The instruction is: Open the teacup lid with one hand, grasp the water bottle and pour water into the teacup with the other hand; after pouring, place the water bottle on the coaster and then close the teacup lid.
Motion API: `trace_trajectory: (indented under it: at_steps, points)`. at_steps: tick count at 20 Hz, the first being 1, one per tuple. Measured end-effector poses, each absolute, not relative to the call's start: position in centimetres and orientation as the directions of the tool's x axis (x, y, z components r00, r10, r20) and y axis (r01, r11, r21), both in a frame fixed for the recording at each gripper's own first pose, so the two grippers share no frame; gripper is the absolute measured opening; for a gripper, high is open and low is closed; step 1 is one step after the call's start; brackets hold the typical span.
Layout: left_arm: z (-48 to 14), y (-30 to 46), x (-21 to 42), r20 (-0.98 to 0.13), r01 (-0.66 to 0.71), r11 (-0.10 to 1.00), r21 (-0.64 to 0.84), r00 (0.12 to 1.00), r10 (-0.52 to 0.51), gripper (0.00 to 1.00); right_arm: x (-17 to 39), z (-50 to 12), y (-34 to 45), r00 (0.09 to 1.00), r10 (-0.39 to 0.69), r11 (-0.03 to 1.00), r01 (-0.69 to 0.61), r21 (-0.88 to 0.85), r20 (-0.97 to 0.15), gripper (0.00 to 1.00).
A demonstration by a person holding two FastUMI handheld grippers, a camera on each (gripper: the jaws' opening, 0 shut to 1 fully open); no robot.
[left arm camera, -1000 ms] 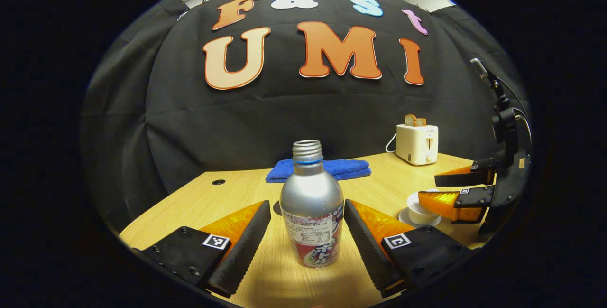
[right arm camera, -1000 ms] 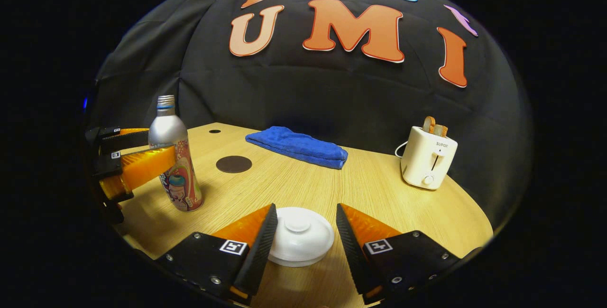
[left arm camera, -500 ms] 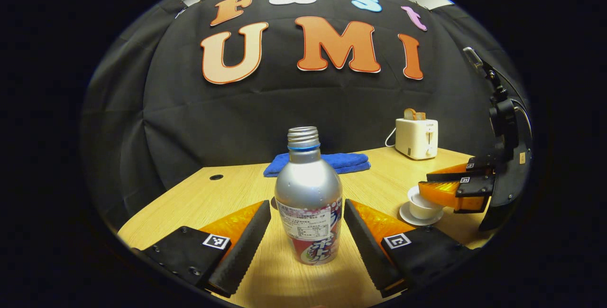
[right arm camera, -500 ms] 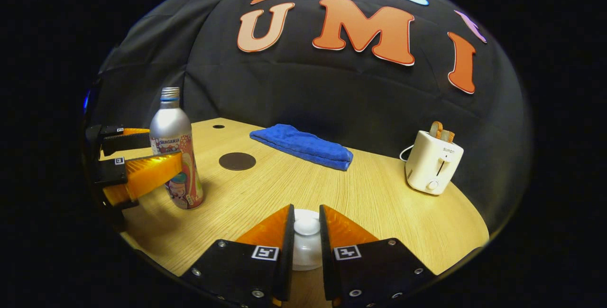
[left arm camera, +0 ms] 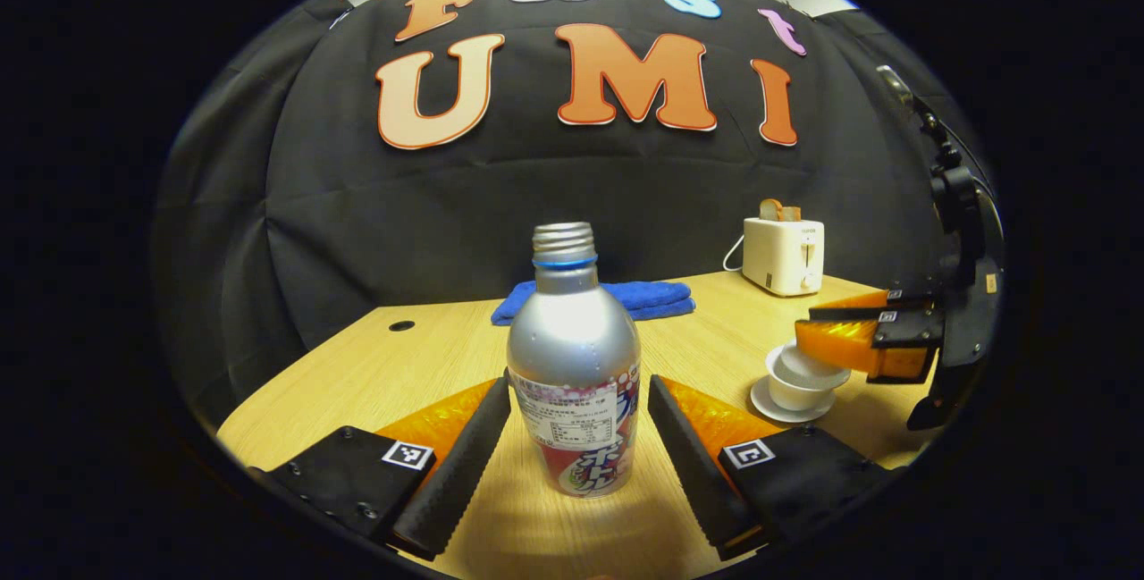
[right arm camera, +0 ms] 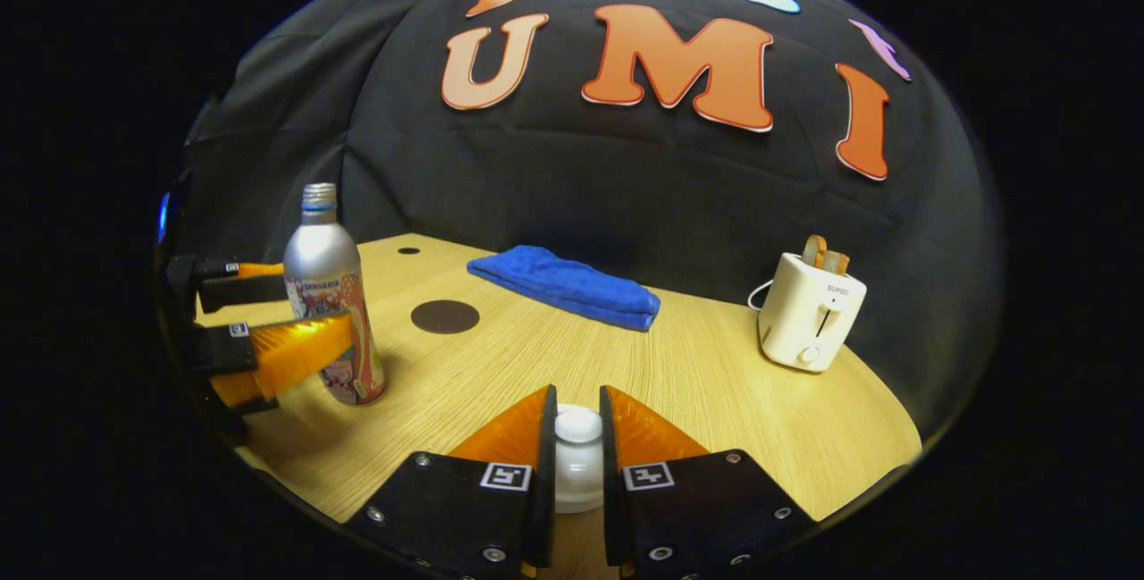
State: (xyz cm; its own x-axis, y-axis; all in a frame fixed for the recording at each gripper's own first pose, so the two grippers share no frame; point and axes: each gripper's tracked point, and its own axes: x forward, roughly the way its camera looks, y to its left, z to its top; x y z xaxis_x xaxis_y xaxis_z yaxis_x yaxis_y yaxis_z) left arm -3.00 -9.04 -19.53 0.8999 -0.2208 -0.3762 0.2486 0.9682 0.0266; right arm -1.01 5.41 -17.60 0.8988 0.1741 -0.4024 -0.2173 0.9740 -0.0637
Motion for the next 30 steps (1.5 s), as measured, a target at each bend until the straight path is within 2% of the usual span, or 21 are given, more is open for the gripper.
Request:
trace_trajectory:
  at_steps: [2,3,4,5,6,12,14,15,18,19,22,26,29,30]
  points:
    - [-20.3,-9.1,-3.0,-0.396,0.244,0.97,0.015,0.892,-0.218,0.97,-1.0,-16.8,4.8,0.909,0.161,0.976,-0.204,-0.074,-0.386,0.23]
    - [-20.7,-9.0,-3.0,-0.409,0.238,0.971,0.007,0.887,-0.214,1.0,-1.0,-16.3,4.4,0.912,0.156,0.977,-0.199,-0.077,-0.378,0.23]
    - [-21.2,-9.1,-3.1,-0.426,0.236,0.972,-0.003,0.879,-0.215,1.0,-1.1,-15.8,4.0,0.917,0.15,0.978,-0.193,-0.08,-0.37,0.19]
    - [-21.7,-9.1,-3.2,-0.443,0.231,0.973,-0.012,0.871,-0.212,0.97,-1.2,-15.4,3.7,0.921,0.145,0.979,-0.187,-0.083,-0.363,0.23]
    - [-22.1,-8.9,-3.4,-0.465,0.222,0.975,-0.015,0.862,-0.203,1.0,-1.1,-15.2,3.3,0.925,0.137,0.98,-0.178,-0.087,-0.355,0.23]
    - [-22.9,-9.0,-3.6,-0.507,0.227,0.974,-0.009,0.839,-0.2,1.0,-1.2,-13.8,1.1,0.939,0.093,0.987,-0.131,-0.093,-0.33,0.23]
    - [-23.0,-8.9,-3.5,-0.507,0.219,0.976,-0.011,0.84,-0.194,0.86,-1.2,-13.4,0.4,0.942,0.081,0.989,-0.117,-0.092,-0.325,0.23]
    - [-23.0,-8.9,-3.5,-0.507,0.218,0.976,-0.009,0.84,-0.192,0.89,-1.3,-13.5,0.2,0.943,0.078,0.989,-0.114,-0.093,-0.324,0.23]
    - [-22.7,-8.5,-3.0,-0.494,0.202,0.979,0.006,0.852,-0.173,0.87,-1.7,-13.5,-0.8,0.946,0.058,0.99,-0.097,-0.106,-0.32,0.23]
    - [-22.3,-8.4,-2.6,-0.483,0.197,0.98,0.021,0.86,-0.163,0.83,-1.8,-13.6,-1.1,0.947,0.054,0.989,-0.093,-0.111,-0.317,0.23]
    - [-20.7,-7.8,-1.7,-0.451,0.209,0.972,0.103,0.881,-0.142,0.89,-1.8,-13.0,-1.9,0.95,0.038,0.991,-0.076,-0.111,-0.31,0.23]
    - [-18.7,-8.1,-0.7,-0.41,0.238,0.944,0.227,0.903,-0.129,0.82,-2.3,-12.5,-3.4,0.954,0.013,0.993,-0.048,-0.11,-0.298,0.23]
    - [-17.8,-9.0,-0.2,-0.386,0.279,0.899,0.339,0.912,-0.137,0.82,-2.7,-12.2,-4.6,0.957,-0.009,0.994,-0.024,-0.109,-0.29,0.23]
    - [-17.5,-9.3,-0.2,-0.375,0.288,0.876,0.388,0.917,-0.136,0.86,-2.8,-12.1,-5.0,0.957,-0.015,0.994,-0.017,-0.109,-0.289,0.23]
